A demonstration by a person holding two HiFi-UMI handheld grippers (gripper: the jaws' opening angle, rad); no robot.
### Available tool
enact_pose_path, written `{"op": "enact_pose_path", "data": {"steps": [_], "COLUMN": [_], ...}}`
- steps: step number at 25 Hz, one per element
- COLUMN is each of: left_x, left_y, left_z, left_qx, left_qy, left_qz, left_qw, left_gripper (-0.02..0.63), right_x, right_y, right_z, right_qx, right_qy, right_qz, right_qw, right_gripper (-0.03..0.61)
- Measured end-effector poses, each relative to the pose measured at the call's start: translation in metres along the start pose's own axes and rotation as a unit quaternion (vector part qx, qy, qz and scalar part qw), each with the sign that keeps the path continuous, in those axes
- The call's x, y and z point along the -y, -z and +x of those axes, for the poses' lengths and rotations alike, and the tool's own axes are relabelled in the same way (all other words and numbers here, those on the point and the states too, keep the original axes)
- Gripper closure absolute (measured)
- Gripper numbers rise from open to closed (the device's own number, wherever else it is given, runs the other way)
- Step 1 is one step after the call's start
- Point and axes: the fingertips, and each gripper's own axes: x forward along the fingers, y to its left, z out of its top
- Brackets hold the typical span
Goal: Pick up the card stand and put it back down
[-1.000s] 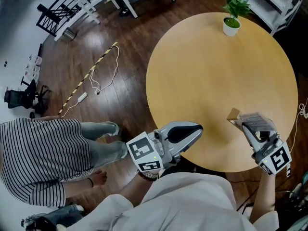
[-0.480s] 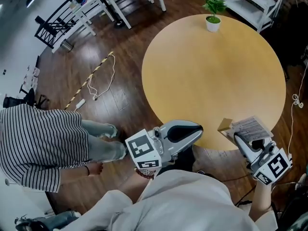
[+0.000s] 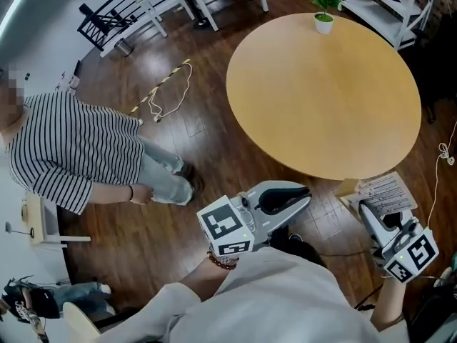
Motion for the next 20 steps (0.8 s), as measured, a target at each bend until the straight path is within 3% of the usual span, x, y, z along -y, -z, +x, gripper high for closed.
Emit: {"op": "enact_pose_path", "data": {"steps": [4, 9, 13, 16, 20], "left_x": [0.024, 0.027, 0.018, 0.025, 0.023], "left_y": [0.005, -0.002, -0.006, -0.015, -0.018], "left_z": [-0.012, -0.020, -0.028, -0.034, -0.071], "left_qx": [-0.027, -0.009, -0.023, 0.005, 0.003], "left_qy": [0.001, 0.008, -0.010, 0.005, 0.010], "left_qz": [0.052, 0.033, 0.075, 0.064, 0.078], "left_qw": [0.9983, 0.9994, 0.9968, 0.9979, 0.9969], "left_gripper": [0.584, 0.592, 0.613, 0.604, 0.586], "right_x": [-0.021, -0.037, -0.039, -0.044, -0.077], "right_y": [0.001, -0.001, -0.006, -0.006, -0.002], "right_z": [-0.011, -0.016, -0.010, -0.006, 0.026], "right_qx": [0.017, 0.032, 0.035, 0.034, 0.035], "right_qy": [0.009, 0.030, 0.043, 0.041, 0.028], "right_qz": [-0.007, -0.008, -0.007, -0.007, -0.015], "right_qw": [1.000, 0.999, 0.998, 0.999, 0.999], "right_gripper": [0.457, 0.457, 0.457, 0.457, 0.457]}}
